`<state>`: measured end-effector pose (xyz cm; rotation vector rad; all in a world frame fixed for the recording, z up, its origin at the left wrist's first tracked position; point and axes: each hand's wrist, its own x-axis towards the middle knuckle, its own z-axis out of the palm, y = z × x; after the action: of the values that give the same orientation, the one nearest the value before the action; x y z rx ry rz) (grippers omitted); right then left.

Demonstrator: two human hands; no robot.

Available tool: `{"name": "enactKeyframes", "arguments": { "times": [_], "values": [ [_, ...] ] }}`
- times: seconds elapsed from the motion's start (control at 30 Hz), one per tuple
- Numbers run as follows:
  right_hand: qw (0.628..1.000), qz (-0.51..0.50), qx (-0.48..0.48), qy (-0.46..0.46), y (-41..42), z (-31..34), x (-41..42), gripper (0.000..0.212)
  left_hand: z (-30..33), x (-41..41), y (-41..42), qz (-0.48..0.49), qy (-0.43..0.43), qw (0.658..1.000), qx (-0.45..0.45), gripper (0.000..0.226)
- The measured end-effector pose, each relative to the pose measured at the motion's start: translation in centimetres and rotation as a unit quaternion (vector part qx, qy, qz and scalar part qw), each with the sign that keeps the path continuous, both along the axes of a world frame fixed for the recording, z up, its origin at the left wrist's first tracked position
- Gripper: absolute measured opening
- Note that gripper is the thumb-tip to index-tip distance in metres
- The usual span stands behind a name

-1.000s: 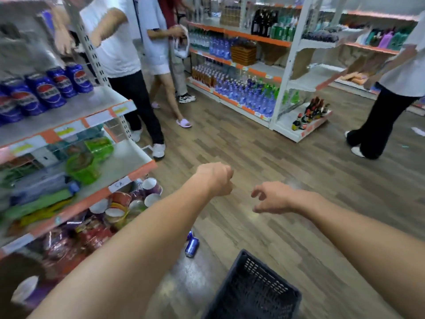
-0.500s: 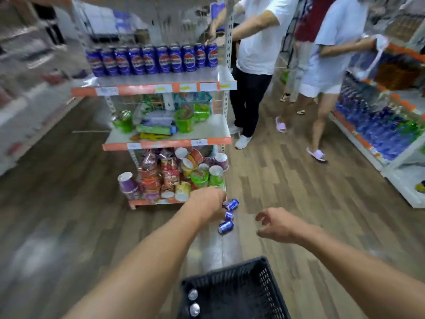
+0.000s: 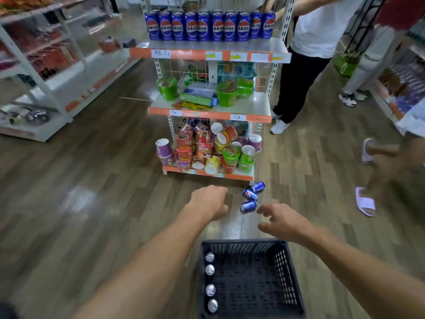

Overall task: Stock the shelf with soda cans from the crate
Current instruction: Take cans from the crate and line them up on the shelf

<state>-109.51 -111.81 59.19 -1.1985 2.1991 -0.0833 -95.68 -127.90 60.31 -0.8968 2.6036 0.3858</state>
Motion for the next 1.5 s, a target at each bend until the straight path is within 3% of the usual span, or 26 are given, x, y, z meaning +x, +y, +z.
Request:
{"name": "enactKeyframes", "arguments": {
  "times": [0.43, 0.67, 0.97, 1.1, 1.33, 1.5],
  "values": [
    [0.995, 0.101, 0.013, -0.02, 5.1, -9.2, 0.9, 0.055, -10.4, 3.7, 9.6, 0.152, 0.006, 0.987, 0.045, 0.04],
    [0.991, 0.127, -0.001, -0.041, 7.9, -16.8, 2.1, 0.032, -18.9, 5.2, 14.2, 0.168, 0.014, 0.985, 0.046, 0.032],
    [0.988, 0.146, -0.002, -0.05, 9.3, -32.0, 4.3, 0.057, -34.6, 7.3, 16.5, 0.195, 0.024, 0.978, 0.067, 0.025],
    [0.985, 0.164, -0.003, -0.046, 9.0, -39.5, 5.1, 0.064, -42.7, 8.4, 17.1, 0.213, 0.007, 0.973, 0.086, 0.038],
    [0.978, 0.204, 0.008, -0.054, 6.9, -53.4, 6.6, 0.077, -56.2, 9.3, 16.7, 0.226, -0.069, 0.964, 0.12, 0.061],
    [0.971, 0.233, 0.006, -0.05, 4.4, -62.3, 7.2, 0.081, -62.4, 9.5, 15.5, 0.208, -0.122, 0.962, 0.125, 0.059]
  ]
}}
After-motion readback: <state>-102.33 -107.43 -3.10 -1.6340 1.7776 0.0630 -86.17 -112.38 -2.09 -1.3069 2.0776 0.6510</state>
